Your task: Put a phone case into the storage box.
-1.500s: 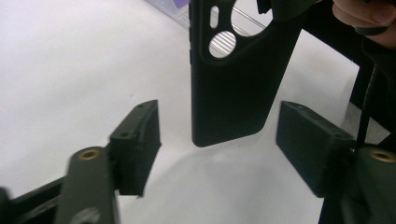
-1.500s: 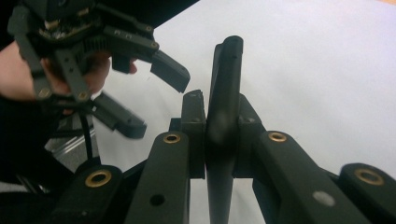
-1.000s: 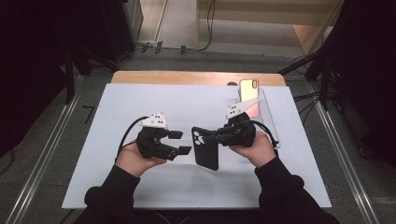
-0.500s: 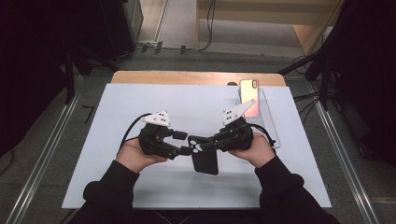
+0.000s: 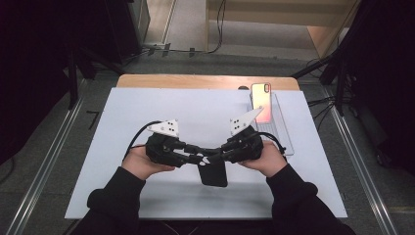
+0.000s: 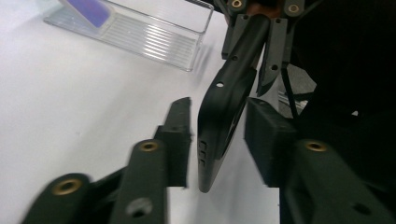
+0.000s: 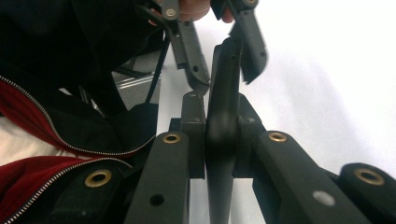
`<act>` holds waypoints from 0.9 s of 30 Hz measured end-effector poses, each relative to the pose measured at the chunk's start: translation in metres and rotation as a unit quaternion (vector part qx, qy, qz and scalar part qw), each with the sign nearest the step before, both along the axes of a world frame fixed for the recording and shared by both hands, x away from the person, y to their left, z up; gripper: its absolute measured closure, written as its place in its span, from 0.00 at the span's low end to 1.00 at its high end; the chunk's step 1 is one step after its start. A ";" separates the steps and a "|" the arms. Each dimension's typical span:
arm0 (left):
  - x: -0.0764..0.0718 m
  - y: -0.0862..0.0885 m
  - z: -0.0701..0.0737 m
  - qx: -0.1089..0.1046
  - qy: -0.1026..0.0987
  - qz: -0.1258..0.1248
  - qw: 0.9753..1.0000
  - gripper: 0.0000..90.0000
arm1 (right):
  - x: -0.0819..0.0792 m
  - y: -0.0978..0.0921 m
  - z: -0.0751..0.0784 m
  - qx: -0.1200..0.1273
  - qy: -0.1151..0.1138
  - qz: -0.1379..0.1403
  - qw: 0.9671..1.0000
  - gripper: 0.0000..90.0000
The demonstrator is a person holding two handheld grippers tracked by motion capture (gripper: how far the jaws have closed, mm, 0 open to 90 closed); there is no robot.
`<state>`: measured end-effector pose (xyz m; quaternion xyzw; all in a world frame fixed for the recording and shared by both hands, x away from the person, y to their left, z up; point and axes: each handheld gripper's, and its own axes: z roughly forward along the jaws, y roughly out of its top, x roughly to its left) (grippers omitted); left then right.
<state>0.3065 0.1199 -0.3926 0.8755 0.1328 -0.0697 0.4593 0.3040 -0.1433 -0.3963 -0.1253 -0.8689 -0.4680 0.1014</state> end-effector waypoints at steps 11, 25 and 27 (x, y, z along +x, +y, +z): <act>0.000 0.002 -0.001 -0.002 0.015 -0.015 1.000 0.85 | 0.002 -0.002 -0.002 0.004 0.008 0.008 1.000 0.86; 0.004 0.014 0.004 -0.004 0.042 0.009 0.999 0.86 | 0.003 -0.005 0.000 0.028 -0.005 -0.041 0.999 0.49; 0.005 0.017 0.005 0.002 0.045 0.027 0.999 0.86 | 0.002 -0.006 -0.001 0.030 -0.015 -0.060 0.998 0.39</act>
